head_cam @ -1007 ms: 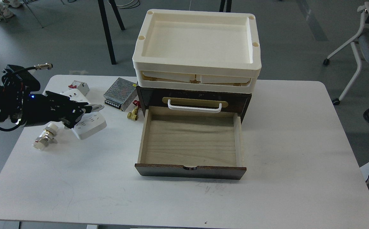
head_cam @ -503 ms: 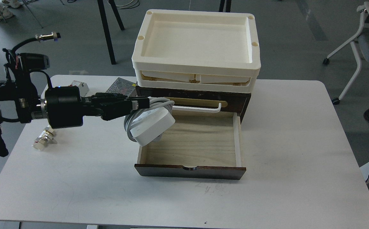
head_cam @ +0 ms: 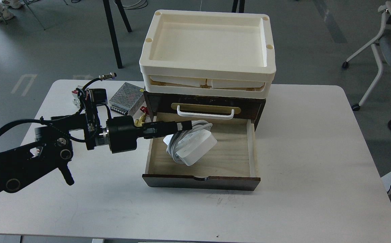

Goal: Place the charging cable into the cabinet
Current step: 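Lower the cable into the drawer and open the left gripper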

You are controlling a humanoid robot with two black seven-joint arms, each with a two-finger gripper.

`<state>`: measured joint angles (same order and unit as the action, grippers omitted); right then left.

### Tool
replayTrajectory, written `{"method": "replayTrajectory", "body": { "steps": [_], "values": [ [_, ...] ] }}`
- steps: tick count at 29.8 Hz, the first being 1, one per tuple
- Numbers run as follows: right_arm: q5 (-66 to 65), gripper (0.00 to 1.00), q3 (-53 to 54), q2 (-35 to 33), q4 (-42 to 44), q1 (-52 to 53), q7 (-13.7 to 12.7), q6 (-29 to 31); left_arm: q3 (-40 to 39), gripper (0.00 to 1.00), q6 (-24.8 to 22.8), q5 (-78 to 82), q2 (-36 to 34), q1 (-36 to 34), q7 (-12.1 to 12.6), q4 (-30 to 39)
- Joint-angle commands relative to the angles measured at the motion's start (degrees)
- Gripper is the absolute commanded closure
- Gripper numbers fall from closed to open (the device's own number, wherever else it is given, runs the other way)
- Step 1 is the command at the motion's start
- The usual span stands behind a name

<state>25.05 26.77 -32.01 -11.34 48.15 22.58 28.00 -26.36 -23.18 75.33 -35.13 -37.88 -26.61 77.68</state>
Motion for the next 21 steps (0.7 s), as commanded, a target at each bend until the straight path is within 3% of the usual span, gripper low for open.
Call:
{"method": "replayTrajectory", "body": {
  "steps": [1, 4, 9, 12, 15, 19, 21],
  "values": [
    [0.0, 0.0, 0.0, -0.1, 0.1, -0.1, 0.0, 0.0, 0.0, 1.0, 0.0, 0.1, 3.0, 0.0, 1.1, -5.3],
    [0.0, 0.0, 0.0, -0.2, 0.1, -0.1, 0.0, 0.0, 0.1, 1.0, 0.0, 0.1, 4.1, 0.4, 1.8, -8.4],
    [0.1, 0.0, 0.1, -0.2, 0.0, -0.7, 0.0, 0.0, 2.7, 1.0, 0.1, 0.7, 6.7, 0.1, 6.4, -12.3],
    [0.1, 0.0, 0.1, -0.2, 0.0, -0.9, 0.1, 0.0, 2.8, 0.99, 0.8, 1.1, 7.7, 0.4, 6.7, -13.7],
    [0.1, 0.0, 0.1, -0.2, 0.1, -1.1, 0.1, 0.0, 2.8, 0.88, 0.9, 1.0, 8.1, 0.4, 6.7, -13.9],
    [0.1, 0.0, 0.6, -0.2, 0.1, -1.3, 0.1, 0.0, 2.1, 0.61, 0.6, -0.2, 8.9, 0.4, 6.3, -13.9],
    [0.1, 0.0, 0.6, -0.2, 0.1, -1.4, 0.1, 0.0, 1.8, 0.19, 0.6, -0.4, 9.2, 0.4, 6.2, -13.7]
  ]
}}
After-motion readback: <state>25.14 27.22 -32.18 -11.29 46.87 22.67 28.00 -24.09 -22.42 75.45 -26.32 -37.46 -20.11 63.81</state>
